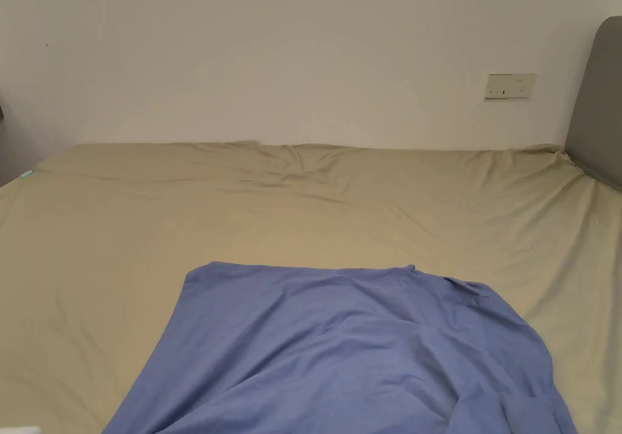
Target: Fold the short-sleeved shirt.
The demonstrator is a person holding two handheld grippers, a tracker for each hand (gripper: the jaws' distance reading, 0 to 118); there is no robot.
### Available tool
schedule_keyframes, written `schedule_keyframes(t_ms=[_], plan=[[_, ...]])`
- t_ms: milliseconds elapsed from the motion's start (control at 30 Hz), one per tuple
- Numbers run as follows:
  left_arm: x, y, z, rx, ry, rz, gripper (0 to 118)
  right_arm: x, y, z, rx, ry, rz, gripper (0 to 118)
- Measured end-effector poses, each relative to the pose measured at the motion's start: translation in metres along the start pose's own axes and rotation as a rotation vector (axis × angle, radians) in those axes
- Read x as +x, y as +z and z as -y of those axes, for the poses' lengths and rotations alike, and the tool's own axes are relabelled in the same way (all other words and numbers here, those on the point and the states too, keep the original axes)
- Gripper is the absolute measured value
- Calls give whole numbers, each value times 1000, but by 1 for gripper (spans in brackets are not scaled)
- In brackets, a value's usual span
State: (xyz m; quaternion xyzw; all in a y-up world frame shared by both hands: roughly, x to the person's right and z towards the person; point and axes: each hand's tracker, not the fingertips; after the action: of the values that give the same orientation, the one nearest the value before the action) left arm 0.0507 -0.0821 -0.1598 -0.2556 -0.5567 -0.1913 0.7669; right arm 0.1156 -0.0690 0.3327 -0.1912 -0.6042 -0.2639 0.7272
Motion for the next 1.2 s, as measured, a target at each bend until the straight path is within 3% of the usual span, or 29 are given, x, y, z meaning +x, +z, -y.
schedule_keyframes(t_ms=[300,700,733,767,800,833,867,900,933,967,1000,1067,1133,1200], plan=[[-5,35,45,-7,69,-14,4,10,23,55,26,-131,59,4],[7,11,82,-103,32,-81,4,10,13,83,-8,-174,131,6],[7,9,83,-110,37,-83,5,10,11,85,-19,-168,129,12],[6,7,83,-122,39,-79,14,9,9,86,-32,-154,141,26],[5,5,82,-134,42,-75,31,9,8,87,-33,-155,144,38],[2,3,82,-150,49,-77,56,10,7,88,-39,-152,155,45],[0,3,82,-153,62,-81,82,12,6,89,-40,-158,154,47],[-4,7,83,-148,87,-76,89,14,7,90,-35,-175,150,48],[-6,12,84,-127,102,-66,89,15,10,89,-30,-181,147,53],[-8,20,84,-82,119,-62,89,15,16,88,-17,-176,156,65],[-8,30,85,-52,127,-62,89,14,21,87,-8,-140,172,72],[-8,43,85,-25,137,-64,89,9,32,87,-2,-30,219,75],[-4,54,86,-6,136,-56,86,3,40,89,2,67,242,91],[0,61,83,7,127,-48,56,-3,49,88,7,123,238,96]])
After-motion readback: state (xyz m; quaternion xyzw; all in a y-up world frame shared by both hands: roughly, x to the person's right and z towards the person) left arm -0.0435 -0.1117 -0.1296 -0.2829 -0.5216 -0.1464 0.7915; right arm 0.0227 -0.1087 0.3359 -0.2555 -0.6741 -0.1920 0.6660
